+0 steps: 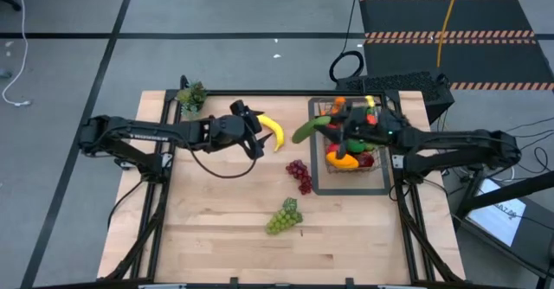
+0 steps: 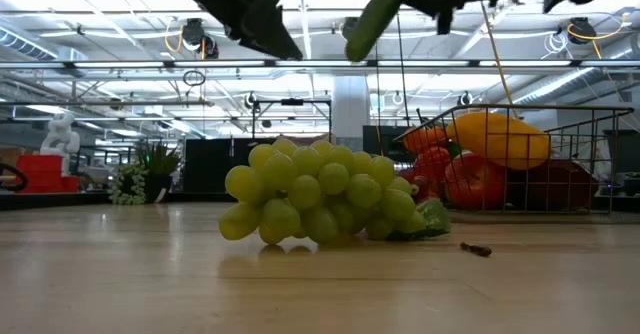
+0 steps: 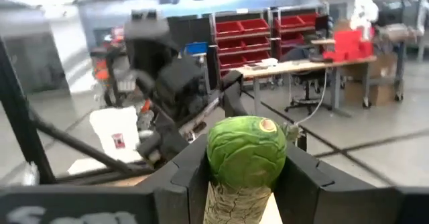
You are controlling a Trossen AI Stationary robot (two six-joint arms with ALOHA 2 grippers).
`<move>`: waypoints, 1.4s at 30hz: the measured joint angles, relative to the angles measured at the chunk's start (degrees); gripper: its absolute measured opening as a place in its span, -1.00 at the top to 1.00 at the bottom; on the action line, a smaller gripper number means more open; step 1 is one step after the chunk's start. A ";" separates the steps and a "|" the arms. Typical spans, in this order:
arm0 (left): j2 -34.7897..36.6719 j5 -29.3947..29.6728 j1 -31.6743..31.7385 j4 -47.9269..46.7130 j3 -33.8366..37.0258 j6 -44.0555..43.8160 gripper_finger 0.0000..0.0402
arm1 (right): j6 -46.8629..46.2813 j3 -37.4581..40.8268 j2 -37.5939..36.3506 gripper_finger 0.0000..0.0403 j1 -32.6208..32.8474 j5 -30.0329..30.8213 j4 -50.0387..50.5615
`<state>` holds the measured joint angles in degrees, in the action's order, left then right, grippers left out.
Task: Build produce basket
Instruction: Put the cucumber into the gold wire basket
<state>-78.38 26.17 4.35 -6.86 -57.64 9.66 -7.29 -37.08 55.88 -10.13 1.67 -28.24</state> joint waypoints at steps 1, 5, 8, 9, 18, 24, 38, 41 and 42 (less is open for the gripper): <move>-0.09 -0.02 0.24 -0.46 0.02 -0.07 -0.72 | -1.96 0.00 -1.91 0.37 0.00 0.56 2.10; -0.01 -0.04 0.59 -1.20 0.02 -0.14 -0.71 | -5.69 -0.04 -9.59 0.37 0.07 1.57 12.64; -0.03 -0.14 0.67 -1.69 0.02 0.07 -0.72 | -8.52 -2.35 -13.95 0.37 0.13 4.38 26.70; -0.03 -0.17 0.76 -1.72 0.02 0.17 -0.72 | -9.74 -3.86 -14.91 0.37 0.11 5.94 32.80; -0.03 -0.63 2.34 -2.61 0.02 -0.79 -0.71 | -19.16 -21.65 -13.48 0.38 0.07 10.66 73.14; -0.03 -0.70 2.37 -2.57 0.02 -1.48 -0.71 | -21.52 -31.53 -8.65 0.38 -0.15 10.75 91.21; -0.03 -0.81 1.89 -2.51 0.02 -2.44 -0.71 | -23.83 -34.18 1.92 0.38 -4.26 16.50 107.04; -0.03 -0.81 1.89 -2.53 0.02 -2.50 -0.71 | -22.71 -34.18 4.01 0.38 -5.19 16.52 106.14; -0.03 -0.81 1.89 -2.53 0.02 -2.52 -0.71 | -22.32 -34.18 4.73 0.38 -5.59 16.52 106.11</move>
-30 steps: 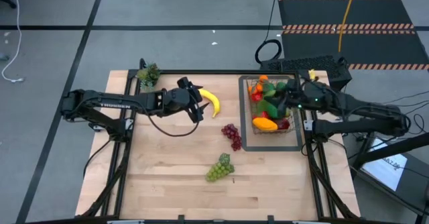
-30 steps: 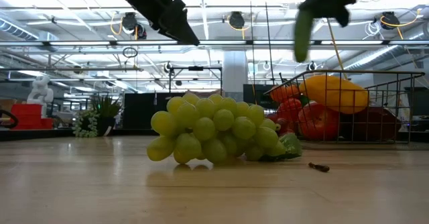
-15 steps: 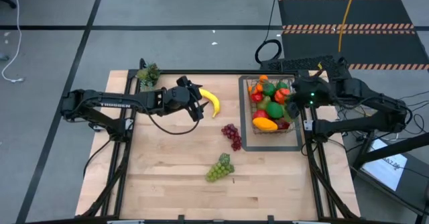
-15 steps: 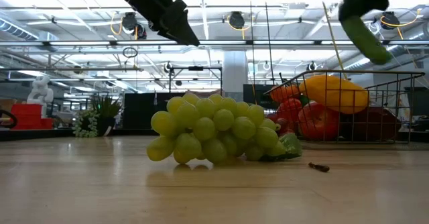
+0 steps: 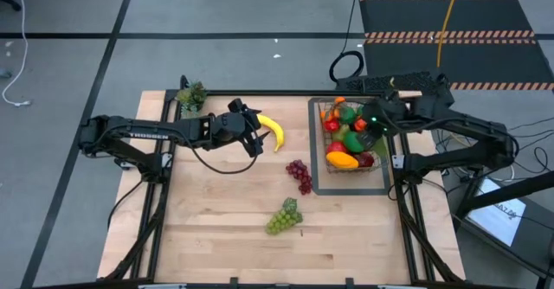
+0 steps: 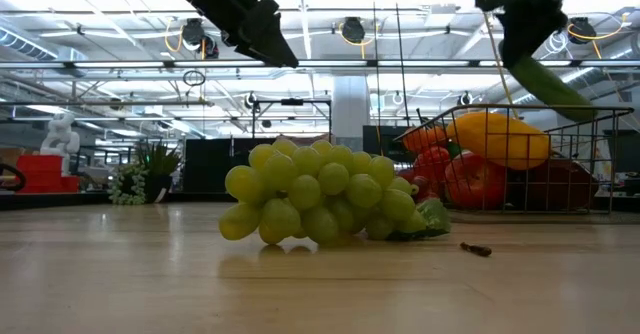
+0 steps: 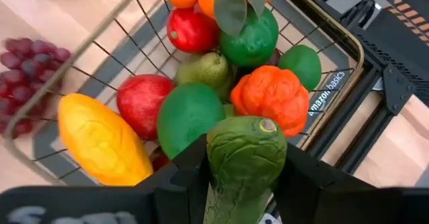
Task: Build produce basket
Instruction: Put the cucumber into the gold wire basket
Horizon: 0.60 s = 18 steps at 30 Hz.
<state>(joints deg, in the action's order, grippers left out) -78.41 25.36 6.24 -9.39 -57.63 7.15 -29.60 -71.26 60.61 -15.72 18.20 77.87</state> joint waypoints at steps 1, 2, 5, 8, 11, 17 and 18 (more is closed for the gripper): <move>0.00 0.00 0.00 0.00 0.00 0.01 -0.71 | 0.40 0.00 0.81 0.38 -0.42 0.05 0.01; 0.00 0.00 -0.01 0.00 0.00 -0.01 -0.71 | 0.69 0.00 1.61 0.38 -0.82 0.22 0.02; 0.00 -0.06 -0.18 -0.04 0.00 -0.01 -0.71 | 1.47 0.00 4.07 0.38 -1.63 2.47 0.00; -0.01 -1.16 -0.59 -0.04 0.00 -0.18 -0.71 | 1.87 0.00 6.41 0.38 -2.29 4.57 -0.04; -0.02 -1.75 -1.16 -0.04 0.00 -0.16 -0.71 | 2.79 0.00 8.41 0.35 -2.90 4.56 -0.42; -0.02 -1.79 -2.16 -0.04 0.00 0.46 -0.71 | 3.95 0.00 11.17 0.15 -3.07 4.57 -1.11; -0.02 -1.79 -2.26 -0.04 0.00 0.47 -0.71 | 4.02 0.00 11.50 0.11 -3.07 4.59 -1.16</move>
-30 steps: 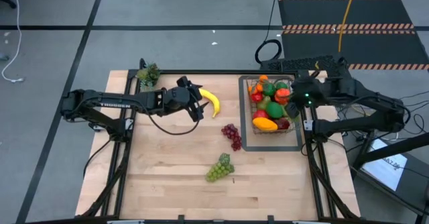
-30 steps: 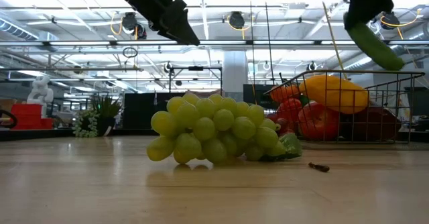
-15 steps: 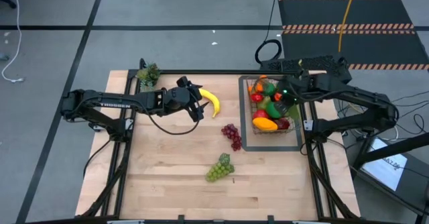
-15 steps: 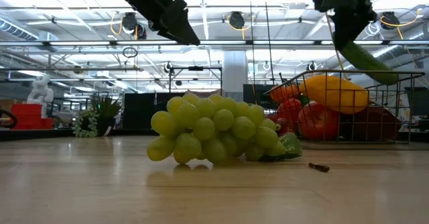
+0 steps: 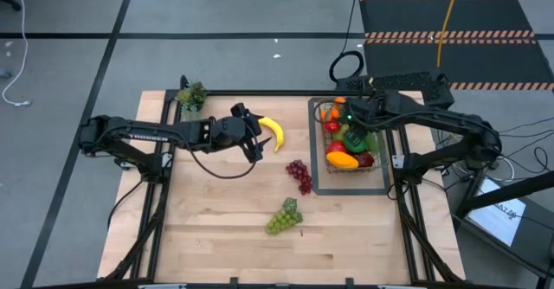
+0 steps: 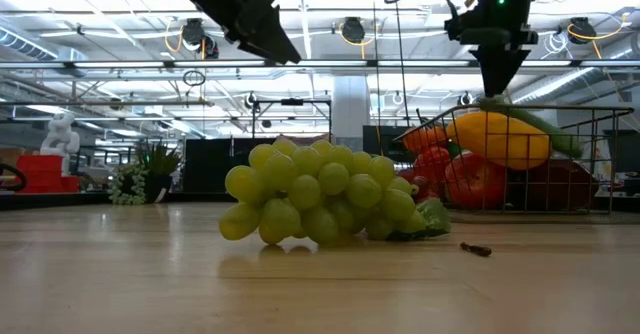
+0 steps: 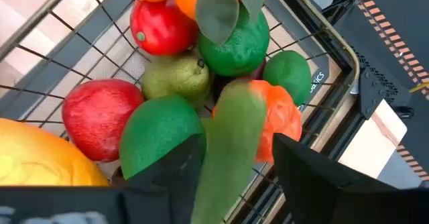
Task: Build produce basket
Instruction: Put the cucumber into the gold wire basket, then put the banana into the gold wire basket
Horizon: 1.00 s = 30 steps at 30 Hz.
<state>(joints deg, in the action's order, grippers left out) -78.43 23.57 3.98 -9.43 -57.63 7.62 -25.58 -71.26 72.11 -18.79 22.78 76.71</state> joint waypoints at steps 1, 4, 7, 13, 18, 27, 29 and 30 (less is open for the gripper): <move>0.00 0.00 -0.10 0.00 0.00 0.02 -0.71 | 0.19 0.00 0.23 0.07 0.00 0.07 0.00; 0.00 0.00 -0.32 0.00 0.00 0.15 -0.71 | 1.05 0.00 0.57 -0.05 0.00 2.30 -0.57; 0.00 -0.03 -0.30 0.00 0.00 0.15 -0.71 | 1.74 0.00 0.55 -0.15 0.00 5.13 -1.17; 0.00 -0.04 -0.27 0.02 0.00 0.42 -0.71 | 2.95 0.00 -1.13 -0.22 0.19 7.39 -3.66; -0.02 -0.04 -0.27 0.06 0.00 1.53 -0.71 | 2.95 0.00 -3.32 -0.22 1.55 7.39 -9.00; -0.02 -0.07 -0.27 -1.49 0.00 6.44 -0.71 | 5.05 0.00 -5.26 -0.22 7.12 7.28 -19.23; -0.02 -0.07 -0.27 -2.79 0.00 8.69 -0.71 | 5.77 0.00 -5.26 -0.22 8.58 7.35 -20.84; -0.02 -0.03 -0.27 -3.20 0.00 10.04 -0.71 | 6.30 0.09 -5.26 -0.22 9.23 7.35 -21.91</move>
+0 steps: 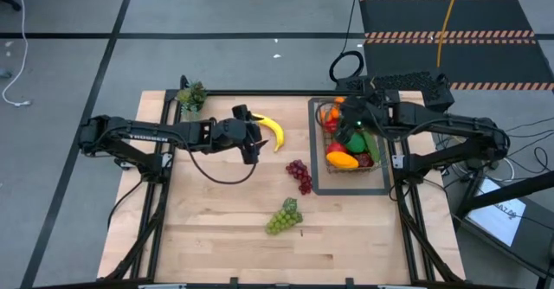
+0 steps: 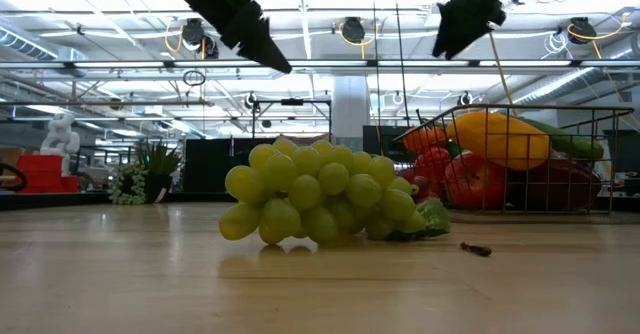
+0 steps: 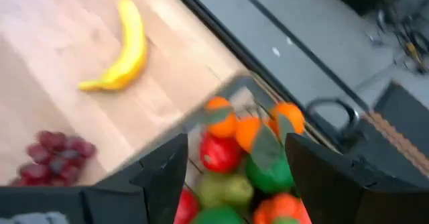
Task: Build produce basket
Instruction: Put the banana into the gold wire basket
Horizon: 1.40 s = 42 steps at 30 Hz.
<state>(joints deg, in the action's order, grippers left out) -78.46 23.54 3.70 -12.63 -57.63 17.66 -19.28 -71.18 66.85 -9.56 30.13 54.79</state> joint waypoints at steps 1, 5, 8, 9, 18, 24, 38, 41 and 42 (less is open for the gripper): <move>0.00 0.23 0.02 -0.12 0.00 1.56 -0.71 | 0.72 0.40 -0.02 -0.22 0.60 0.01 -1.89; -0.02 6.60 0.28 1.89 0.00 12.47 -0.71 | 4.89 3.69 -0.44 -0.22 2.62 0.07 -10.66; -0.02 11.70 0.28 1.73 0.00 10.43 -0.71 | 10.04 7.40 -1.11 -0.22 3.46 0.10 -19.58; -0.06 11.92 0.28 1.24 0.00 9.45 -0.71 | 12.51 8.67 -1.35 -0.22 3.47 0.10 -22.36; -2.15 -0.46 4.91 0.67 0.03 13.69 -0.71 | 26.25 11.91 -5.97 -0.22 3.42 0.10 -30.79; -4.92 -7.36 11.47 0.77 0.07 17.86 -0.71 | 26.46 13.57 -11.46 -0.22 3.40 0.09 -30.29; -21.20 -11.78 21.06 -2.88 -5.39 21.33 -0.72 | 29.61 17.92 -17.86 -0.22 3.30 -0.15 -35.33; -24.88 -11.73 22.43 -5.73 -7.96 20.65 -0.72 | 29.63 17.90 -17.83 -0.22 3.29 -0.24 -35.67; -25.91 -11.71 22.77 -6.48 -8.71 20.60 -0.72 | 29.63 17.91 -17.72 -0.22 3.29 -0.35 -35.83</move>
<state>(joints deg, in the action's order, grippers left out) -104.37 11.83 26.47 -19.11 -66.33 38.25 10.35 -53.27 49.13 -6.26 29.78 18.96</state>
